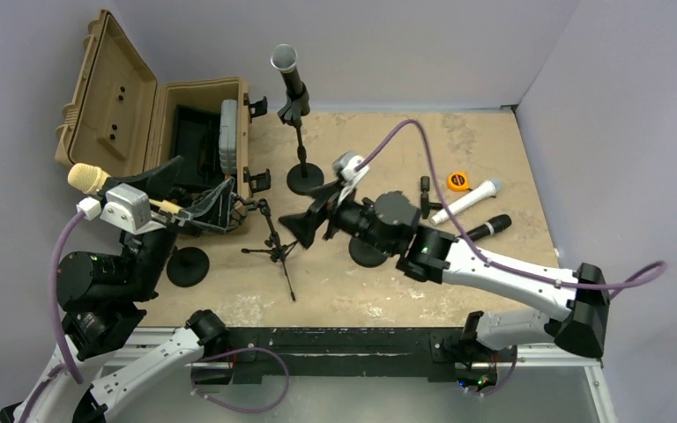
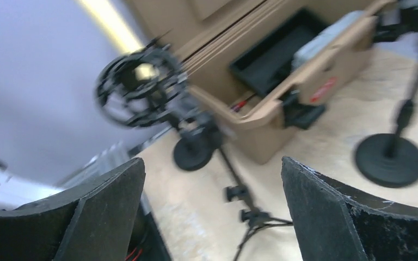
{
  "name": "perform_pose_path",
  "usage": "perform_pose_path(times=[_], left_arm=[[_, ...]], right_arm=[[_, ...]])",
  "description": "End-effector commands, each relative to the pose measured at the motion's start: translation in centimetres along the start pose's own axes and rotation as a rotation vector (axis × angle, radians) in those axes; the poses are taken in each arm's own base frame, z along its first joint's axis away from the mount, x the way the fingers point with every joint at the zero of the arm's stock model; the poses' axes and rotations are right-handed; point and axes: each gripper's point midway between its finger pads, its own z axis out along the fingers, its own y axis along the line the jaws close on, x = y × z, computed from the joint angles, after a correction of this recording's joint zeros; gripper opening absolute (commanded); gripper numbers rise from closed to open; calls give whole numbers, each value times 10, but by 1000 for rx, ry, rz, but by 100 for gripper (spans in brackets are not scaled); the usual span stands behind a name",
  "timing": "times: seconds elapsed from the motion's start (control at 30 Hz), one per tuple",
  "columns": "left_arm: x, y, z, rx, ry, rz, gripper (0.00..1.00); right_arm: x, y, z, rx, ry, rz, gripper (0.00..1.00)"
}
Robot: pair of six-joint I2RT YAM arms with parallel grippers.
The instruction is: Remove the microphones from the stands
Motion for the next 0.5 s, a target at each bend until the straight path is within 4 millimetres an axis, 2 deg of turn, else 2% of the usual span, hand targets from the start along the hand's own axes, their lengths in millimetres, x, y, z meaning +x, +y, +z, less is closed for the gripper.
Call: perform_pose_path(times=[0.0, 0.13, 0.17, 0.27, 0.47], left_arm=[[3, 2, 7, -23, 4, 13, 97], [4, 2, 7, -25, 5, 15, 97], [5, 2, 8, -27, 7, 17, 97], [6, 2, 9, -27, 11, 18, 97], [7, 2, 10, -27, 16, 20, 97]], right_arm=[[17, 59, 10, -158, -4, -54, 92], [42, 80, 11, -196, 21, -38, 91], [42, 83, 13, -174, 16, -22, 90], [49, 77, 29, -73, 35, 17, 85], [59, 58, 54, 97, 58, 13, 69]])
